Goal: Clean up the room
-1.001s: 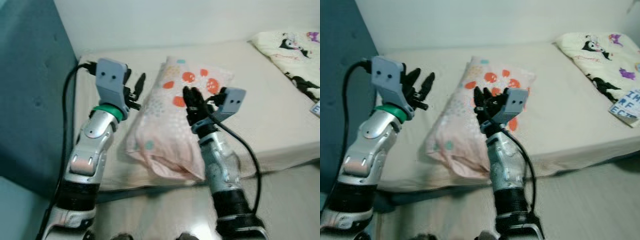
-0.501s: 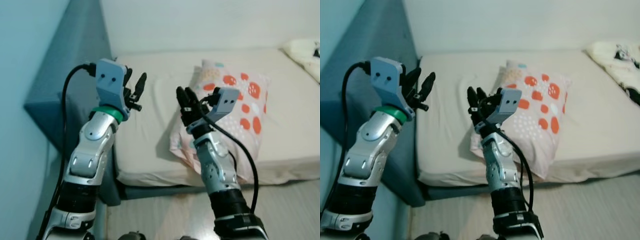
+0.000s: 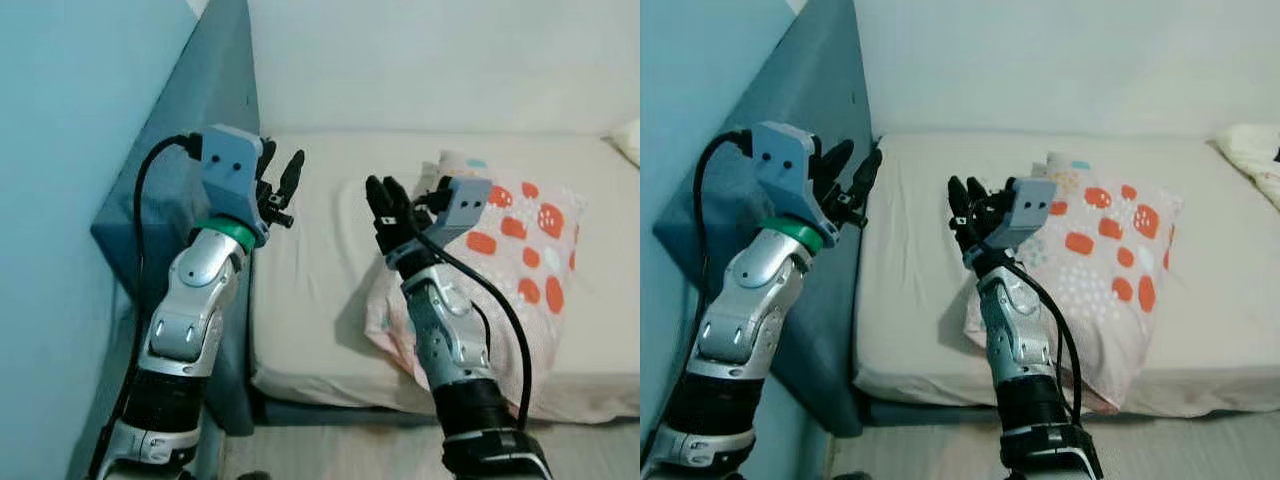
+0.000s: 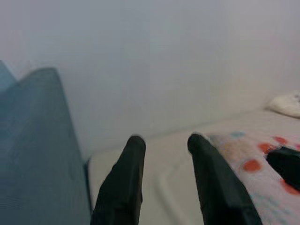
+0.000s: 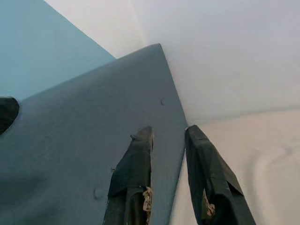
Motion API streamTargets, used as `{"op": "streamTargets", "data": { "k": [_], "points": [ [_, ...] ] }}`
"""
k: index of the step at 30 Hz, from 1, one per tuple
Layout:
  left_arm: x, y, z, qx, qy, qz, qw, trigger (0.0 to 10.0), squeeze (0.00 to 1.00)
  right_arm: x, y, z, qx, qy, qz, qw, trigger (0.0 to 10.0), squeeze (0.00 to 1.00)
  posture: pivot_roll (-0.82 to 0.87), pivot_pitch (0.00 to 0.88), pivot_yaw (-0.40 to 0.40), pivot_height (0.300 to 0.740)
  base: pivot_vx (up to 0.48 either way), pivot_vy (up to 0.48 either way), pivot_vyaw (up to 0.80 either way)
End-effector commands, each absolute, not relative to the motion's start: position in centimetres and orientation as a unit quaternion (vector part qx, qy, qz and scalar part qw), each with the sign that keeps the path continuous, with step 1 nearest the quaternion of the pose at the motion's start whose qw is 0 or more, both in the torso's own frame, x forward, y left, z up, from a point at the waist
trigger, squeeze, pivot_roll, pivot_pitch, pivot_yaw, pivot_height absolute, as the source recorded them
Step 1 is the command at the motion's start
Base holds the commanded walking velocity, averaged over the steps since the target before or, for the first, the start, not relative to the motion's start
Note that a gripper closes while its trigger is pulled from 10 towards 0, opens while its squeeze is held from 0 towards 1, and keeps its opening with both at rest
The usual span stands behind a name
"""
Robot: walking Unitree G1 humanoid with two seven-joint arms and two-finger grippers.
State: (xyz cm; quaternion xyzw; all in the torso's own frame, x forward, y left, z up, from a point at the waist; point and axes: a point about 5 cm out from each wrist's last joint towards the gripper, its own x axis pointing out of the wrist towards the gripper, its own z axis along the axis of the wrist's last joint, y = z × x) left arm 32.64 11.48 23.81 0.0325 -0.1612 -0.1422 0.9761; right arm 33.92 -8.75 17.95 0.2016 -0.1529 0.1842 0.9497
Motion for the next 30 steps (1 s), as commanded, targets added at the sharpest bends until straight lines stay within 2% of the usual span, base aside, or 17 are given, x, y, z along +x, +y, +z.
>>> {"op": "streamTargets", "data": {
  "k": [1, 3, 21, 30],
  "points": [
    [32.61, 11.09, 23.71, 0.03, -0.16, -0.149, 0.975, 10.0, 0.0, 33.96, -9.22, 17.58, 0.198, -0.147, 0.177, 0.953, 10.0, 0.0, 0.04, 0.0, 0.048, 0.712, 0.431, 0.0, 0.0],
    [32.62, 11.09, 23.72, 0.03, -0.16, -0.149, 0.975, 10.0, 0.0, 33.97, -9.19, 17.58, 0.198, -0.147, 0.178, 0.953, 10.0, 0.0, 0.04, 0.0, 0.048, 0.712, 0.414, 0.0, 0.0],
    [31.94, 10.51, 23.46, 0.038, -0.156, -0.188, 0.969, 10.0, 0.0, 33.91, -9.11, 17.19, 0.199, -0.141, 0.178, 0.953, 10.0, 0.0, 0.04, 0.0, 0.053, 0.712, 0.0, 0.0, 0.0],
    [31.85, 10.46, 23.33, 0.04, -0.155, -0.191, 0.968, 10.0, 0.0, 33.92, -9.07, 17.15, 0.2, -0.14, 0.178, 0.953, 10.0, 0.0, 0.04, 0.0, 0.054, 0.712, 0.0, -0.362, 0.0]
  ]
}}
